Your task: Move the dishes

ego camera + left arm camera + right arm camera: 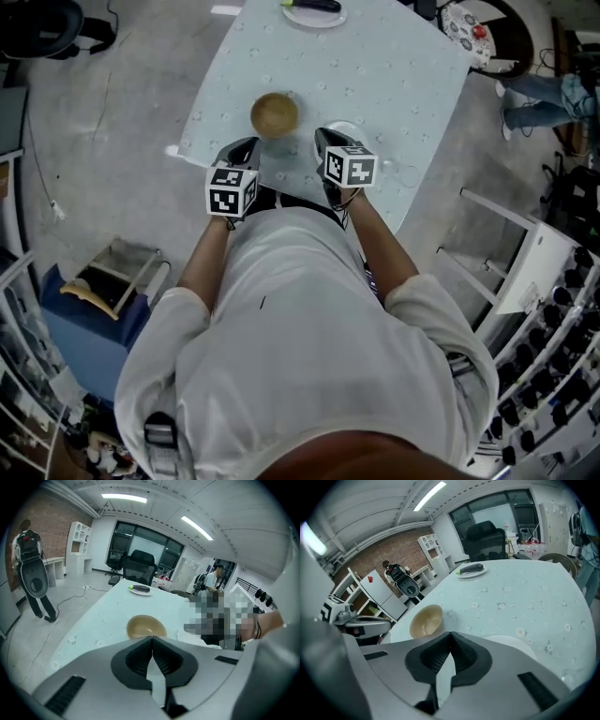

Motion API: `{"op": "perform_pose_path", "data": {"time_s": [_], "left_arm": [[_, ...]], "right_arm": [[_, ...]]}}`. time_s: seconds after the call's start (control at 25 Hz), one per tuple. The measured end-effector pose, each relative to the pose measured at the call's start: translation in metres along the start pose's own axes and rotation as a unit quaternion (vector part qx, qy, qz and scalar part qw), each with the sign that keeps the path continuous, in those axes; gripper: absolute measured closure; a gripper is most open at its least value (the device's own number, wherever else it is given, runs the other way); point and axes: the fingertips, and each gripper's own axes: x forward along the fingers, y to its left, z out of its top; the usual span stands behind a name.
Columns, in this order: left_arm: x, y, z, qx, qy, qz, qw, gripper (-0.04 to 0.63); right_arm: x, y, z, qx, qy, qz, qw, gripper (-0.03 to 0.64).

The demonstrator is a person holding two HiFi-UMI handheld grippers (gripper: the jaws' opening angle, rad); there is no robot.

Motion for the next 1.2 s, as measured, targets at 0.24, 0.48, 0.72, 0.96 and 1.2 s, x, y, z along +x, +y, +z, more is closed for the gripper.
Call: {"op": "perform_pose_path", "data": {"time_s": [0.24, 0.48, 0.72, 0.96, 1.2], "left_arm": [[0.025, -0.033, 0.010, 0.049, 0.022, -0.045, 0.9975, 0.575], [0.054, -0.074, 0.021, 0.095, 0.040, -0.097, 0.9900, 0.575], [0.079, -0.120, 0.026, 0.122, 0.056, -0.147, 0.9799, 0.575], [0.082, -0.152, 0.048, 0.143, 0.033, -0.165, 0.9752, 0.575], [0.066, -0.166, 0.086, 0.153, -0.018, -0.163, 0.9746, 0.575]], "right_arm": [[-0.035, -0.025, -0.012, -0.011, -0.035, -0.038, 0.999, 0.620], [-0.071, -0.055, -0.021, -0.003, -0.069, -0.096, 0.993, 0.620], [-0.107, -0.078, -0.030, 0.015, -0.103, -0.137, 0.985, 0.620], [-0.141, -0.088, -0.022, 0.001, -0.142, -0.167, 0.976, 0.620], [-0.169, -0.078, 0.017, -0.015, -0.188, -0.162, 0.968, 0.620]]}}
